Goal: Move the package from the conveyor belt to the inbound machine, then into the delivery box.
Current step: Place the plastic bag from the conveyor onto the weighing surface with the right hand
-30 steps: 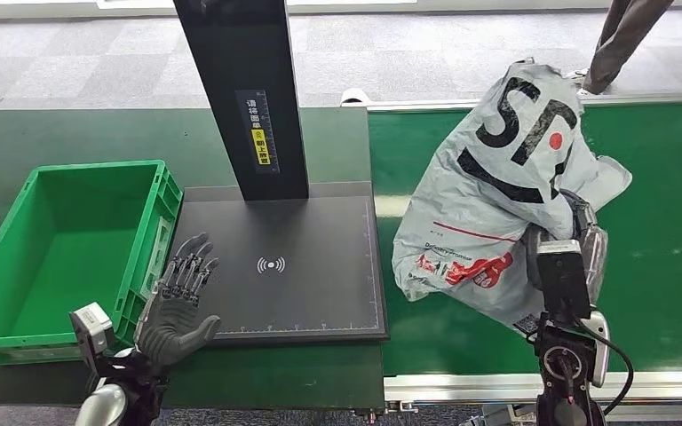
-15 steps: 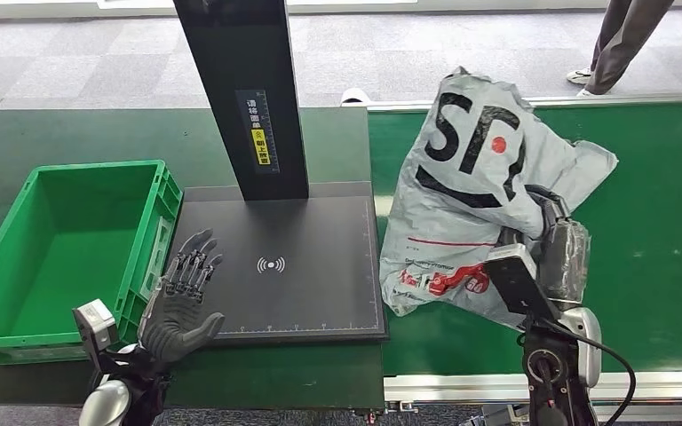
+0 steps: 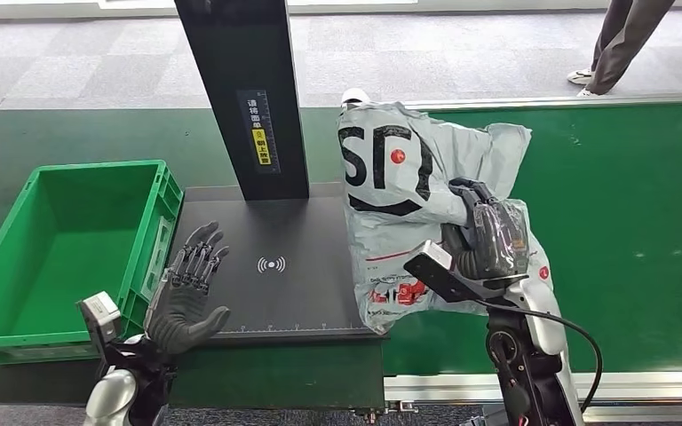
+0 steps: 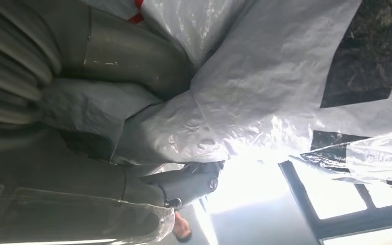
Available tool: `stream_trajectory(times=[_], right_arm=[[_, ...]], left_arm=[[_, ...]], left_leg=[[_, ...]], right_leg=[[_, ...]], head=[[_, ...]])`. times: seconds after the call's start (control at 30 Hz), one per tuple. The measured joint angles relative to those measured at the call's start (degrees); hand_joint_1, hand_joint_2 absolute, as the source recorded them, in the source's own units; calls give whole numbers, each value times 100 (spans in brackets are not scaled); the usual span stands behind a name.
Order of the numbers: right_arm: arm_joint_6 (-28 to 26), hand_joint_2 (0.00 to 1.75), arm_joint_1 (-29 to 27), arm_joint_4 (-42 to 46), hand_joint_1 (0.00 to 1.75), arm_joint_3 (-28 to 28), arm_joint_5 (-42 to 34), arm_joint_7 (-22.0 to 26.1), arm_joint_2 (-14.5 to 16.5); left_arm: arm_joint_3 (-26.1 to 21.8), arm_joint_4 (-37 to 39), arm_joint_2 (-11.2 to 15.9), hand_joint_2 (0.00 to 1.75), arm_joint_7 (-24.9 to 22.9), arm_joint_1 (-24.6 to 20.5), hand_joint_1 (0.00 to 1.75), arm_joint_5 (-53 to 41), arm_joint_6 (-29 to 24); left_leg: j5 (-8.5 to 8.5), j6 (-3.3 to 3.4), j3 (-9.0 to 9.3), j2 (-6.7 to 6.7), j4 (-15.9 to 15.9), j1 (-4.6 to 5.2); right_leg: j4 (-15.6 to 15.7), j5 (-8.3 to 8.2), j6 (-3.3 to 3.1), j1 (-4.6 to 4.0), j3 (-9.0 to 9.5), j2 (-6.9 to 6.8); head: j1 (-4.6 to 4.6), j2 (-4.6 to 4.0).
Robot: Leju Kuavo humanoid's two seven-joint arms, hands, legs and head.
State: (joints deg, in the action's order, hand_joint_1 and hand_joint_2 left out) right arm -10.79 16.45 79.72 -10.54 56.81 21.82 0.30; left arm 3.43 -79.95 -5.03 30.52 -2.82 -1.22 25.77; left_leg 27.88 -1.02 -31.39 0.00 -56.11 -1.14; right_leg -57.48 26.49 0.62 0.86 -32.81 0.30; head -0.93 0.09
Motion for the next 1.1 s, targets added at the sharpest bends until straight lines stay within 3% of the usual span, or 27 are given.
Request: stream_trajectory(times=[0.23, 0.5, 0.8, 0.93, 1.1], right_arm=[[-24, 175, 788, -735, 175, -651, 755, -312, -206], [-165, 175, 2054, -2323, 175, -1506, 1150, -301, -141], [380, 175, 3164, -4175, 175, -2268, 779, 386, 465], [700, 175, 3303, -4669, 175, -2495, 326, 769, 735], [713, 175, 3321, -5016, 175, -2679, 177, 845, 955]], left_arm=[[63, 161, 9, 175, 2, -169, 0, 5, 13], [130, 384, 40, 175, 48, -424, 0, 70, 21], [287, 791, 76, 175, 197, -878, 0, 180, 73], [358, 997, 86, 175, 274, -1059, 0, 238, 81], [425, 1165, 91, 175, 311, -1161, 0, 273, 85]], left_leg=[[-1, 0, -4, 0, -1, 0], [-5, 0, -4, -2, -1, 0], [-6, -1, -4, -2, -2, -1], [-6, -1, -5, -2, -1, -1], [-6, -1, -5, -2, -2, 0]], right_leg=[[-2, -2, 1, 0, -1, 1], [-3, -5, 2, 0, -1, 0], [-4, -6, 1, -1, -4, 0], [-4, -6, 1, -2, -5, 0], [-4, -6, 1, -1, -5, 0]], head=[[1, 0], [-1, 0], [0, 0], [1, 0], [1, 0]])
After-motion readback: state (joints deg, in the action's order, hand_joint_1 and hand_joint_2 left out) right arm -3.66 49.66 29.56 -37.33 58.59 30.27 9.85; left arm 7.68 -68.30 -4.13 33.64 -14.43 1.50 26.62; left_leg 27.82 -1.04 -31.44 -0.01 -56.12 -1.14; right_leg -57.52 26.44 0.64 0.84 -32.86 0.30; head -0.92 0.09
